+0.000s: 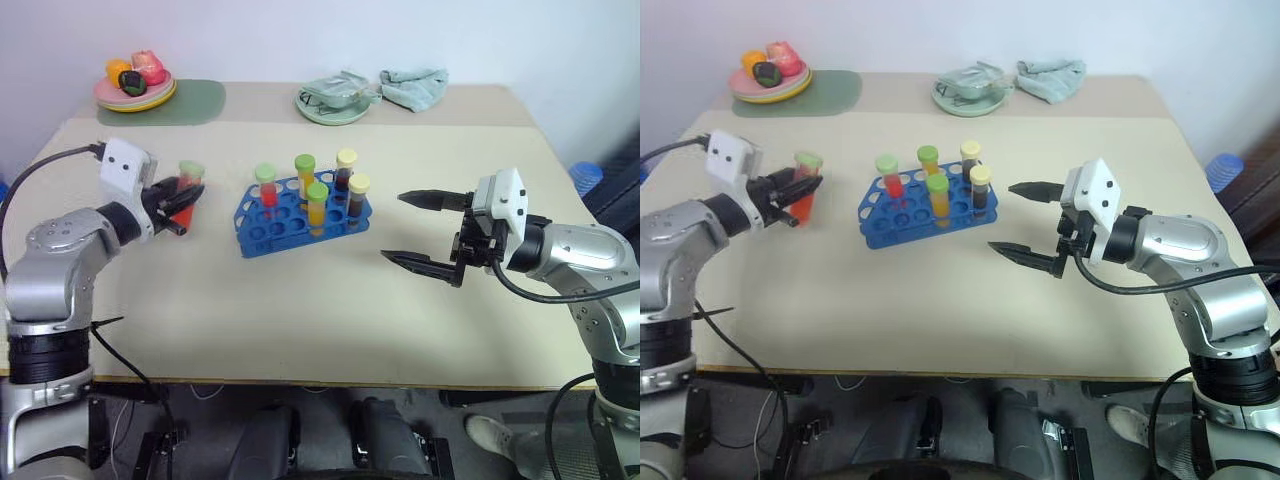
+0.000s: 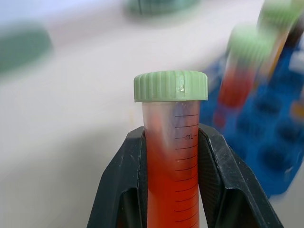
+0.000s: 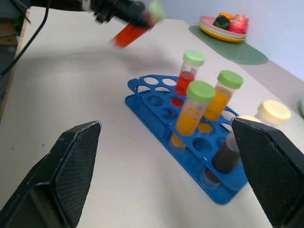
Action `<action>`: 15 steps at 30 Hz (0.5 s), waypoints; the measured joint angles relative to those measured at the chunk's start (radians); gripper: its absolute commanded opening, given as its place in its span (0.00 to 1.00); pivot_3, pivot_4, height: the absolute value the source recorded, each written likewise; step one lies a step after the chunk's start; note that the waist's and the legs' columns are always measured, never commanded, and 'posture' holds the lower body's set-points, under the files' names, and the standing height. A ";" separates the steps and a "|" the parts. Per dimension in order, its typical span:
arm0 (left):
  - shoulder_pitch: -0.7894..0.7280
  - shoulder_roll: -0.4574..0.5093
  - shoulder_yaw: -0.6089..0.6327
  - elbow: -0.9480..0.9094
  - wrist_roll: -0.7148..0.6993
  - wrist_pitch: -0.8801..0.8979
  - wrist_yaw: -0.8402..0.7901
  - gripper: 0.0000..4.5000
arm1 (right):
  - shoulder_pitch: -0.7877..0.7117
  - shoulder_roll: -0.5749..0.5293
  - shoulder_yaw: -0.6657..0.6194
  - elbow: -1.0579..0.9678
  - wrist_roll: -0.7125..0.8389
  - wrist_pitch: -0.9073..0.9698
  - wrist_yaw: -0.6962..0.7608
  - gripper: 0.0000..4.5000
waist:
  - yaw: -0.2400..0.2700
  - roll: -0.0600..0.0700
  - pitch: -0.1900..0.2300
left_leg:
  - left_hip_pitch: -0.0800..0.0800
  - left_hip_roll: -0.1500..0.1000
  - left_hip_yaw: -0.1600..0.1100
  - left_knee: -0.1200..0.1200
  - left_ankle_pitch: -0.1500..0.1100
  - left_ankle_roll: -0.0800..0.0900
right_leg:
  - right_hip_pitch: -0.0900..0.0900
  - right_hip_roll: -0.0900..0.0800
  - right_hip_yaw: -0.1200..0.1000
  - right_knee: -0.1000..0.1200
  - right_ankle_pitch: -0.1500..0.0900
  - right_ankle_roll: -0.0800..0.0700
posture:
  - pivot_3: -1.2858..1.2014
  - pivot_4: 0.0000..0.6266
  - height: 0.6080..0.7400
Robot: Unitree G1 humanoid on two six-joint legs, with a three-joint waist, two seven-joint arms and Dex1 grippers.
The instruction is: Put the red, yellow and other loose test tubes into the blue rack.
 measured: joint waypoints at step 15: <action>0.007 -0.215 -0.162 0.191 -0.016 -0.421 -0.151 0.17 | 0.061 -0.048 -0.075 -0.065 0.018 0.040 -0.027 1.00 | 0.000 0.000 0.000 | -0.001 0.000 0.000 0.001 0.000 0.000 | -0.001 0.001 -0.001 -0.002 0.000 0.000 | 0.52 0.24 1.00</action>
